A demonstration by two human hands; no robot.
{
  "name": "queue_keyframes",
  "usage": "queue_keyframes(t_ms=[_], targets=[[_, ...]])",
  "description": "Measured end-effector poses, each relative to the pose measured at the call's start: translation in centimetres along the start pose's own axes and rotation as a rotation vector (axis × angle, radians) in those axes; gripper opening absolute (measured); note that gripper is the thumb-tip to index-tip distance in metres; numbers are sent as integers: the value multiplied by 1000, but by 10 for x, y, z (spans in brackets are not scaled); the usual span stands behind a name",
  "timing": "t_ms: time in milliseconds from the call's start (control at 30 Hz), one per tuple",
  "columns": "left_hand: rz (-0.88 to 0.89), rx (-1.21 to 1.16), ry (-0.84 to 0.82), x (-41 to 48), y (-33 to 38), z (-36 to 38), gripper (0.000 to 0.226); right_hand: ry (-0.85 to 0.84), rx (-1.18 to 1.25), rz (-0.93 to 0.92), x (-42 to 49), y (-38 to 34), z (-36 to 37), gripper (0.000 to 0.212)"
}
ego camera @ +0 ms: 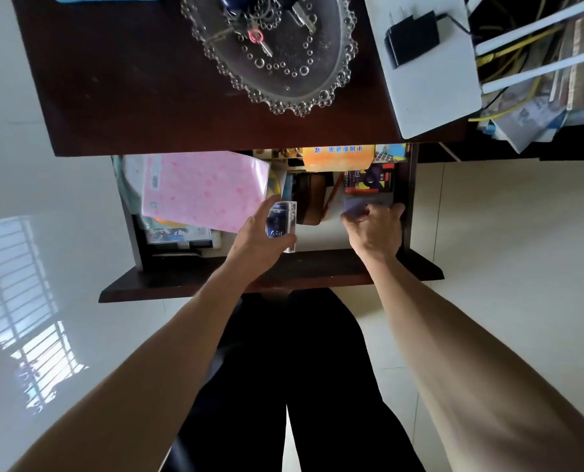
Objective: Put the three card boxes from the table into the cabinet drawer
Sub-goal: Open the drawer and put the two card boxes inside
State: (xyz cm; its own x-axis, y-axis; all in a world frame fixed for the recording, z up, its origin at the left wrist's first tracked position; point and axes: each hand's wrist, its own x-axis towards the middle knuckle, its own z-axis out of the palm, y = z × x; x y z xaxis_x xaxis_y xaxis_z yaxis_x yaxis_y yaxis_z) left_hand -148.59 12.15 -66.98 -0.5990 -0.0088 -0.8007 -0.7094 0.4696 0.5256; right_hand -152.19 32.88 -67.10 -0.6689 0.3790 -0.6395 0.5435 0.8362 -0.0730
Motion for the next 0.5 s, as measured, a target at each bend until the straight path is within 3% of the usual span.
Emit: queue_keyframes(t_ms=[300,500], targets=[[-3,-48,-28,13,-1,7,78,171,-260,-74,19,10,24,47],[12,-23,-49,9,8,-1,79,134,-266,-61,24,6,25,41]])
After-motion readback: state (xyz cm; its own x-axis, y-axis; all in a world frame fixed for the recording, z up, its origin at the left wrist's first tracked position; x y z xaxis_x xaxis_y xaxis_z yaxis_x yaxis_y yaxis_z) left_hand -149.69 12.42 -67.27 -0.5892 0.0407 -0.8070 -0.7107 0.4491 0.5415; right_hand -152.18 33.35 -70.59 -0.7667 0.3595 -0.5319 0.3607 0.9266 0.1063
